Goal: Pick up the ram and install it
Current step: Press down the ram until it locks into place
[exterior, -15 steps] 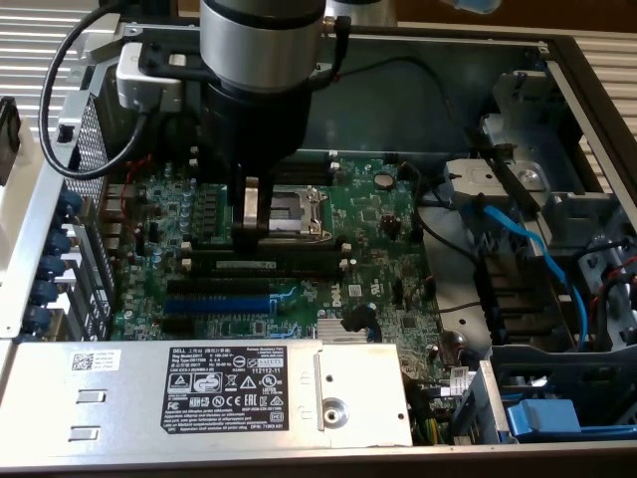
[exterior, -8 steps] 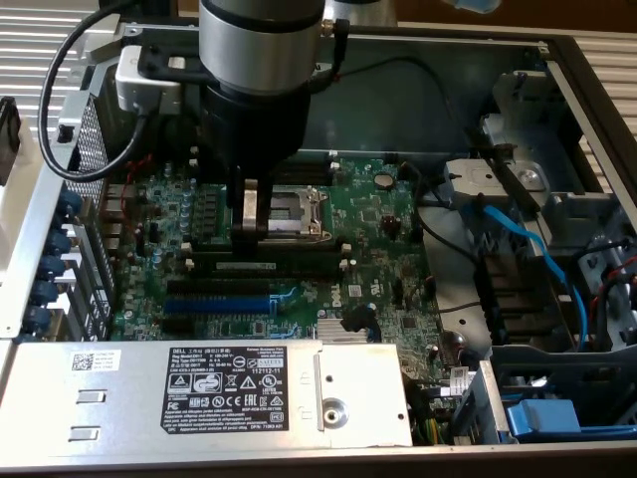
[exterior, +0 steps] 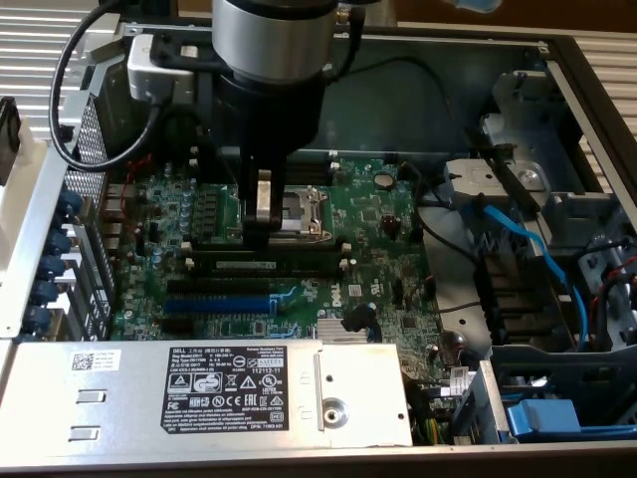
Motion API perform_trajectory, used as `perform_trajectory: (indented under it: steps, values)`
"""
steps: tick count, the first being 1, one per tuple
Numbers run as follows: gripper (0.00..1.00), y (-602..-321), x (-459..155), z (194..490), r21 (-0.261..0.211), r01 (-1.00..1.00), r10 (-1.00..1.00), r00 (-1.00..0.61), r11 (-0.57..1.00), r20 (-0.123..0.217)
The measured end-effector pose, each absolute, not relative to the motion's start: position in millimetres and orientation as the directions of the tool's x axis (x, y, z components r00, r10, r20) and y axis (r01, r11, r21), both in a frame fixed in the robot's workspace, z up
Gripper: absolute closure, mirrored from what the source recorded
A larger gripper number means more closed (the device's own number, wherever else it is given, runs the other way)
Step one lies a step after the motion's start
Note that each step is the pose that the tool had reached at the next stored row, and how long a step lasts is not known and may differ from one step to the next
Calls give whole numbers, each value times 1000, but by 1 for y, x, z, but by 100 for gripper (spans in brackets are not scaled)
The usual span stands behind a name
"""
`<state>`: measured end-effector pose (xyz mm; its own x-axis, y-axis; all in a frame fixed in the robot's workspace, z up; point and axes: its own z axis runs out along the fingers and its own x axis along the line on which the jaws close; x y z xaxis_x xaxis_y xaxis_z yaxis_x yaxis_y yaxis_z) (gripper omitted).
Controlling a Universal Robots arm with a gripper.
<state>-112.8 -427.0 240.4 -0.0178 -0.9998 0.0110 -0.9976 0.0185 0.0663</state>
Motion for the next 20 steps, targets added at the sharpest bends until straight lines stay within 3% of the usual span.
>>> perform_trajectory:
  steps: [20]
  values:
    - [90,-428,-99,247,67,-997,-1000,-25,26,11]
